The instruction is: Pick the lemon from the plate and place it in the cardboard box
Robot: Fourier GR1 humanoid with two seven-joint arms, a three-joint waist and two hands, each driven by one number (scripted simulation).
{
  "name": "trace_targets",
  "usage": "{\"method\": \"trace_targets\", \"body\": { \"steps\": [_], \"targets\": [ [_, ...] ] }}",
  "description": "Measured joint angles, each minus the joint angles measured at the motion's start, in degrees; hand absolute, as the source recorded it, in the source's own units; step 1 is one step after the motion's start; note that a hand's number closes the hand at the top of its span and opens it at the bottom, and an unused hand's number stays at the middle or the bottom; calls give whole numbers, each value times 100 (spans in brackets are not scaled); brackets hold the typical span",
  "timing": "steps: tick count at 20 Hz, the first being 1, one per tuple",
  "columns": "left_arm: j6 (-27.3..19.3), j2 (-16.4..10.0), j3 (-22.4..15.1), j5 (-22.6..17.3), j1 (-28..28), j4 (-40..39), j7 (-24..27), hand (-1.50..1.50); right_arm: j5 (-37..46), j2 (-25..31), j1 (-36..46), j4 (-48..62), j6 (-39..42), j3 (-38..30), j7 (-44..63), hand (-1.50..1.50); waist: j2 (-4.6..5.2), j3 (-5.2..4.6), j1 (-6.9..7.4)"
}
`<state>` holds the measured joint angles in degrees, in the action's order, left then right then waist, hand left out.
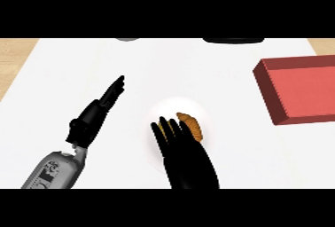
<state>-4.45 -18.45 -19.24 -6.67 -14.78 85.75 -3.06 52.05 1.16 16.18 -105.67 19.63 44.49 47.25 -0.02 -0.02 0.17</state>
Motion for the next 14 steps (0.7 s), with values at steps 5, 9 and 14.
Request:
{"method": "trace_targets", "body": {
  "steps": [5,9,14],
  "targets": [
    [194,164,167,174,-13,-218,126,0,-102,-81,295,775,-442,58,18,-150,5,1,3],
    [315,210,288,270,109,-49,76,0,-182,-103,448,1311,-561,-86,-111,-150,4,2,8],
    [536,242,513,359,262,120,11,0,-108,-112,426,1646,-748,-112,-230,-150,1,2,4]
  ]
}}
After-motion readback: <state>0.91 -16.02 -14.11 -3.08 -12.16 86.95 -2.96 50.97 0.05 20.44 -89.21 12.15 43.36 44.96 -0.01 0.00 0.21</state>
